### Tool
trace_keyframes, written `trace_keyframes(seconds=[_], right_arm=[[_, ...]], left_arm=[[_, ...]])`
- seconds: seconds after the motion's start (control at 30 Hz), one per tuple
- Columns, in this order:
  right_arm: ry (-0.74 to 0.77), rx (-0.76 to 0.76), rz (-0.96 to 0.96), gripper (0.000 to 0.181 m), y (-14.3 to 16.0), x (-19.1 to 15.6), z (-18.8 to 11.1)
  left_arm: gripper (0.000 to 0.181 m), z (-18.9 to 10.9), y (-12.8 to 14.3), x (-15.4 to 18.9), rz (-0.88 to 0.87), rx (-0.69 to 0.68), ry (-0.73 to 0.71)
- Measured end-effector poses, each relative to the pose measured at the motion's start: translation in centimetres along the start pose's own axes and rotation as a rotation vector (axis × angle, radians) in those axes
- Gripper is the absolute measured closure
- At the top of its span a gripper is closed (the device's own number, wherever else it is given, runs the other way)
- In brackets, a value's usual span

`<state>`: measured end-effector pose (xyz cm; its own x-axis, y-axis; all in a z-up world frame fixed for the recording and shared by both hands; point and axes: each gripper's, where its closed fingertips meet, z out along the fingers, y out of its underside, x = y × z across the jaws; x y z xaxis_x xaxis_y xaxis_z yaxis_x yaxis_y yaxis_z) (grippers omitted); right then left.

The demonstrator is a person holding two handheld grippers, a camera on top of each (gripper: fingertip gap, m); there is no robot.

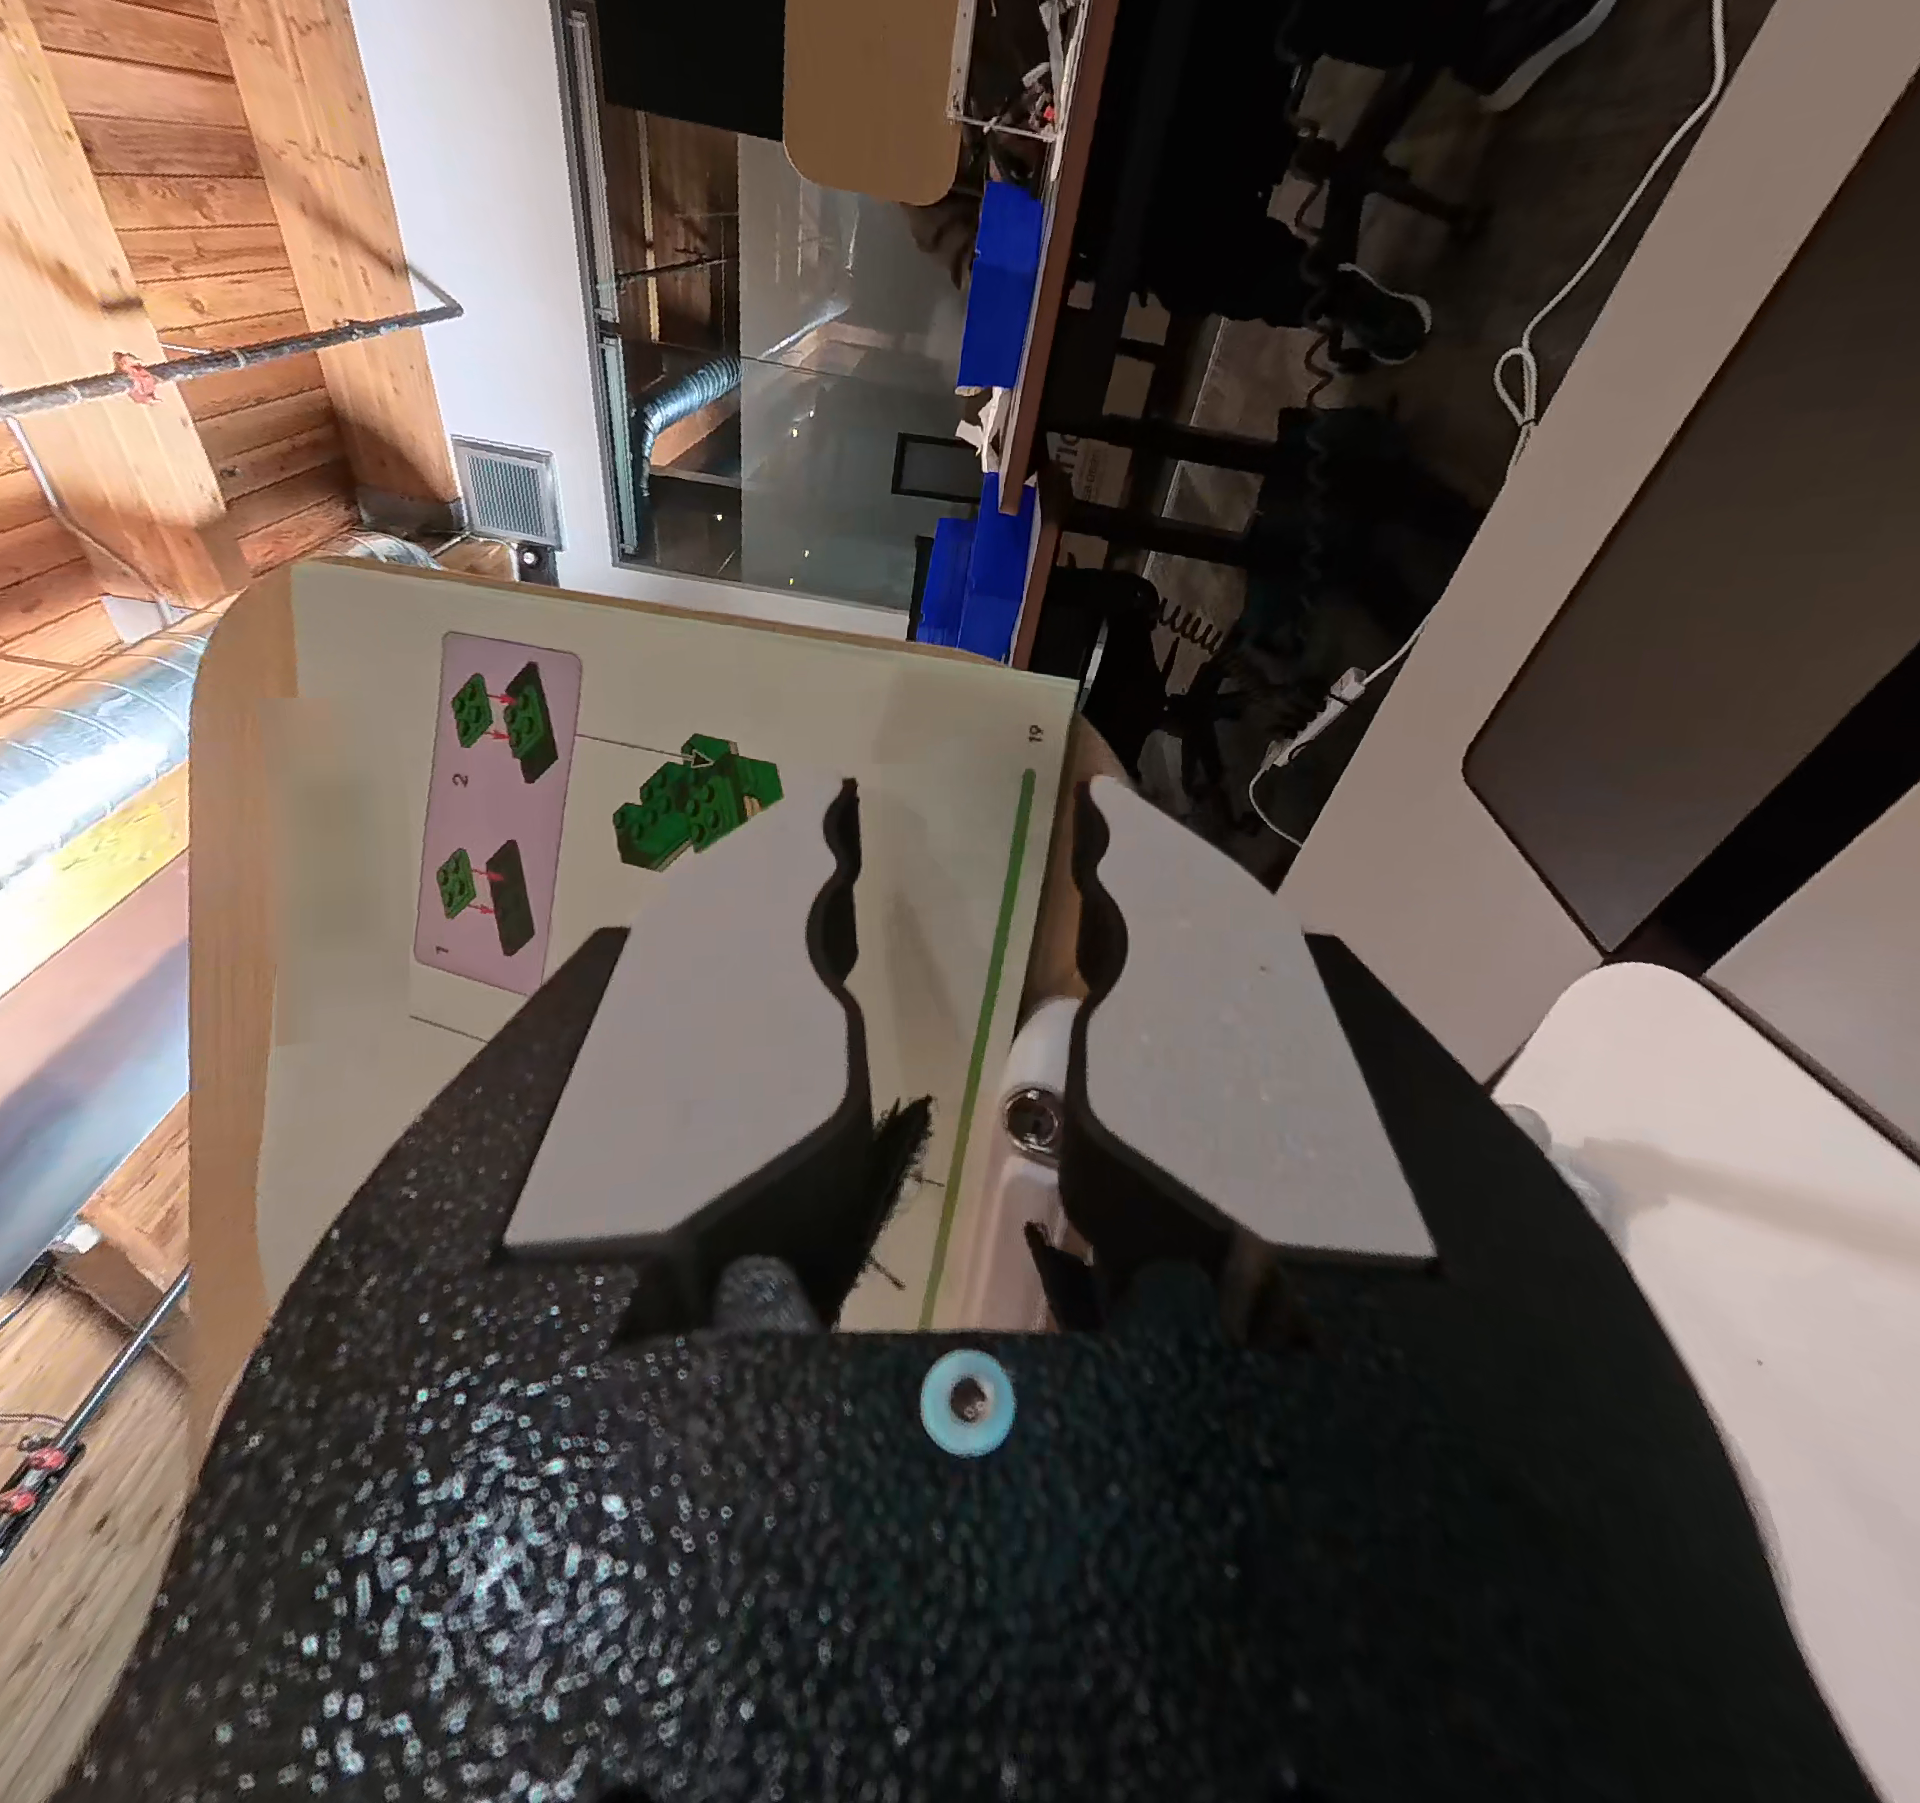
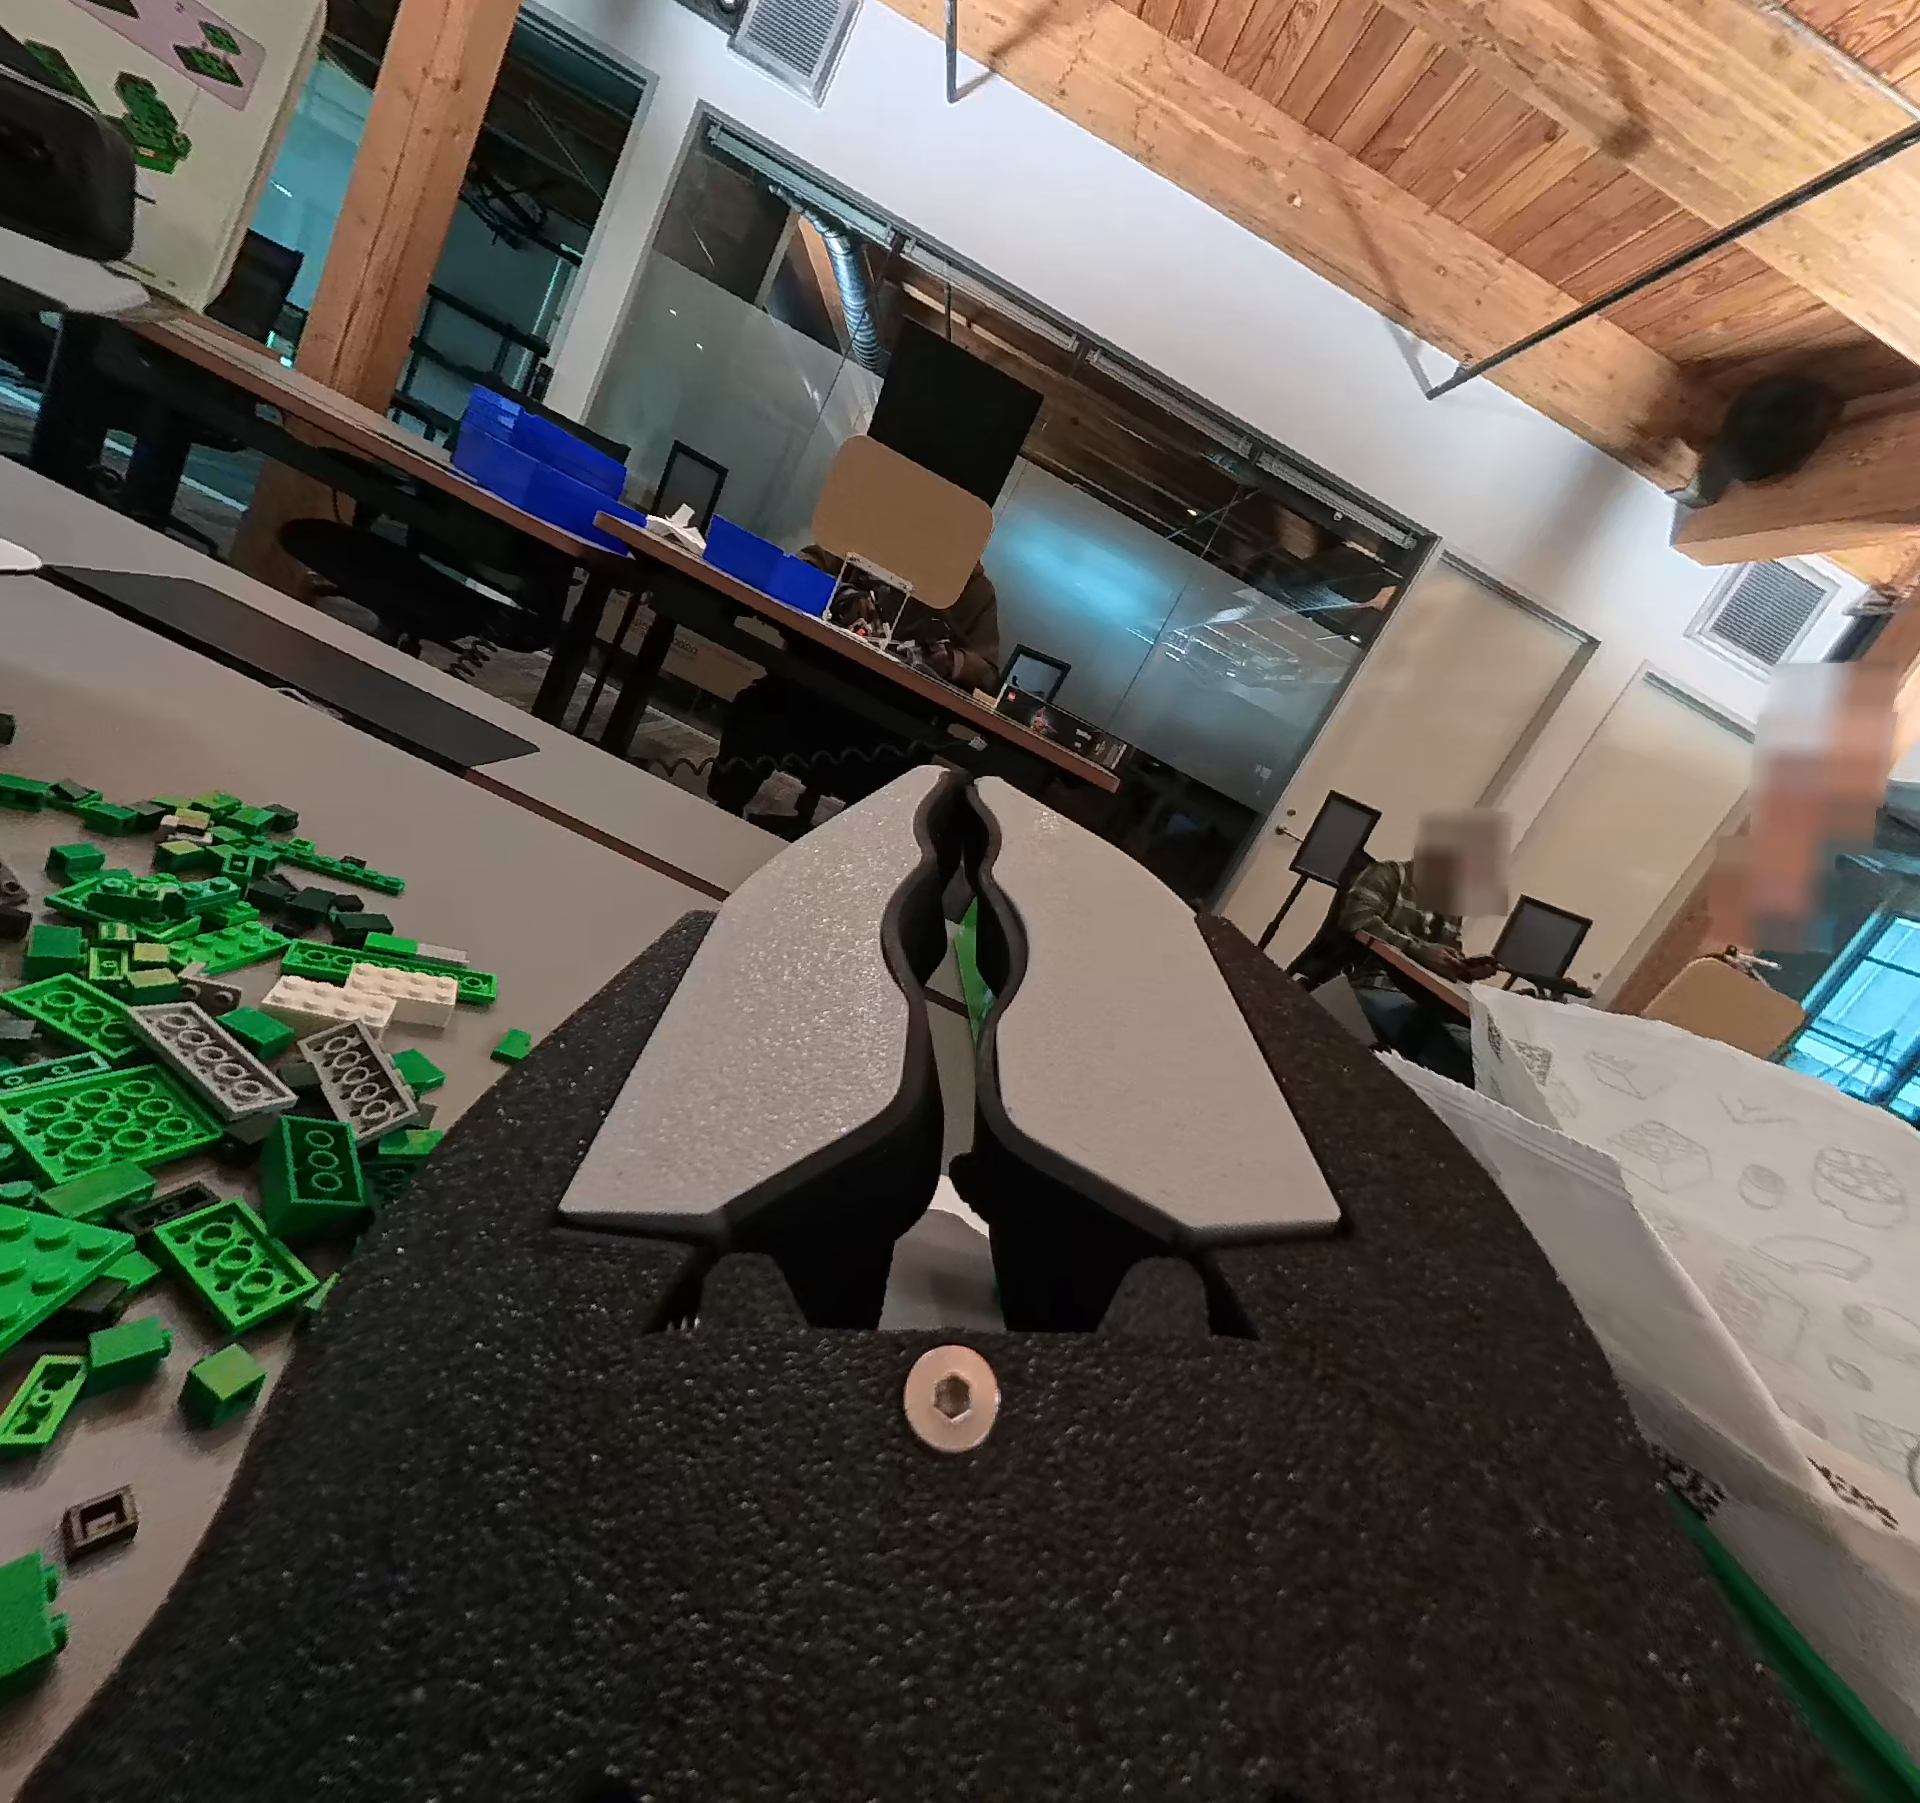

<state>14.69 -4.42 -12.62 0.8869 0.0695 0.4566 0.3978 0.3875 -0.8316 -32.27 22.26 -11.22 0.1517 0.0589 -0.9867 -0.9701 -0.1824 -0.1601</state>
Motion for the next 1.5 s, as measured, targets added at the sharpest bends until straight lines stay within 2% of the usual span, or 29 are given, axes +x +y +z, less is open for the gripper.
trace_keyframes(seconds=[0.63,0.8,1.0,1.17,1.3,1.5], right_arm=[[-0.013,0.004,0.017,0.181,-0.09,-0.25,0.05],[-0.014,0.007,0.021,0.181,-0.12,-0.27,0.05],[-0.016,0.009,0.024,0.181,-0.18,-0.30,0.05],[-0.016,0.010,0.025,0.181,-0.18,-0.28,0.04],[-0.018,0.011,0.027,0.181,-0.20,-0.32,0.05],[-0.019,0.012,0.027,0.181,-0.20,-0.34,0.05]], left_arm=[[0.146,-0.64,0.13,-0.31,-0.047,0.027,-0.018],[0.151,-0.63,0.47,-0.79,-0.062,0.010,-0.037],[0.147,-0.67,0.10,-0.26,-0.037,0.031,-0.003],[0.159,-0.62,0.48,-0.88,-0.055,0.009,-0.041],[0.152,-0.67,0.28,-0.20,-0.044,0.033,0.007],[0.154,-0.41,0.61,0.00,-0.030,0.007,0.004]])
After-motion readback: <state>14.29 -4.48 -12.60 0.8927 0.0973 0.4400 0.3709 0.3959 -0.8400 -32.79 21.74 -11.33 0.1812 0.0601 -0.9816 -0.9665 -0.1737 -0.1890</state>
